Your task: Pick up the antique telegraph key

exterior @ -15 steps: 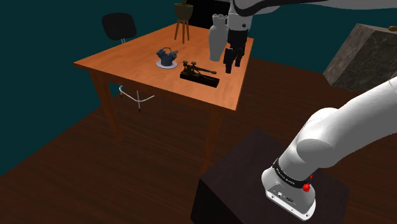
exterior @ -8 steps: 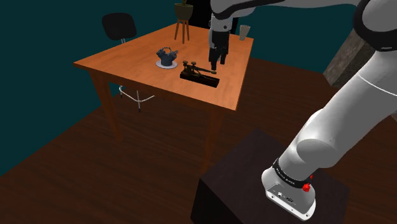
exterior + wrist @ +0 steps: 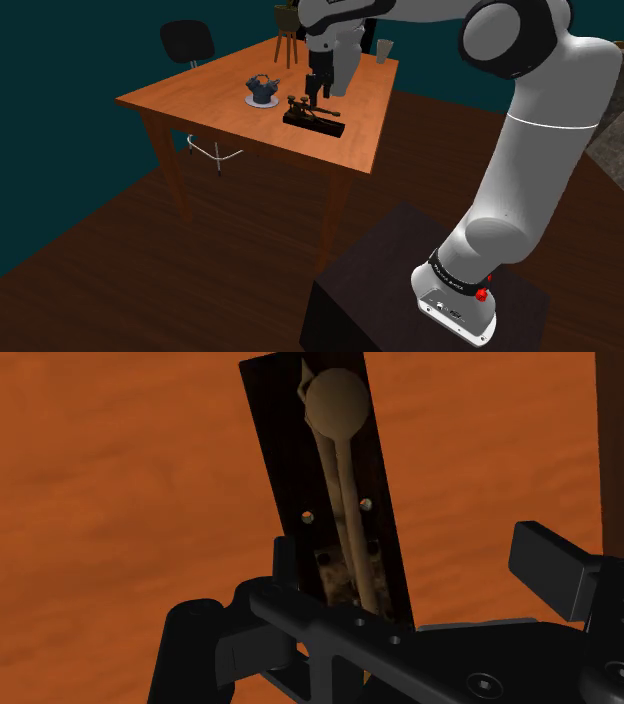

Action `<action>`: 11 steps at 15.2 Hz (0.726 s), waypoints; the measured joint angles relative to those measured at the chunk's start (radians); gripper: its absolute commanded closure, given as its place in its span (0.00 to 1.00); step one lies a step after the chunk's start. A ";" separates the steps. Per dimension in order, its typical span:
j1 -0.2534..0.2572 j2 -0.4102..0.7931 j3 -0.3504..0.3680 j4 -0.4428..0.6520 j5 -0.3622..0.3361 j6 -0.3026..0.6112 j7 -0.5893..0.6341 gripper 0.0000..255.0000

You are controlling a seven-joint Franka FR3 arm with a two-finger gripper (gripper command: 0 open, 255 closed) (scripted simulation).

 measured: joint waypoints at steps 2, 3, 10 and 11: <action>-0.005 0.060 0.001 0.069 0.007 -0.010 -0.014 0.00; -0.007 0.068 0.001 0.071 0.008 -0.003 -0.018 0.00; -0.008 0.096 0.003 0.024 0.011 0.071 -0.018 0.00; -0.008 0.096 0.003 0.021 0.011 0.074 -0.018 1.00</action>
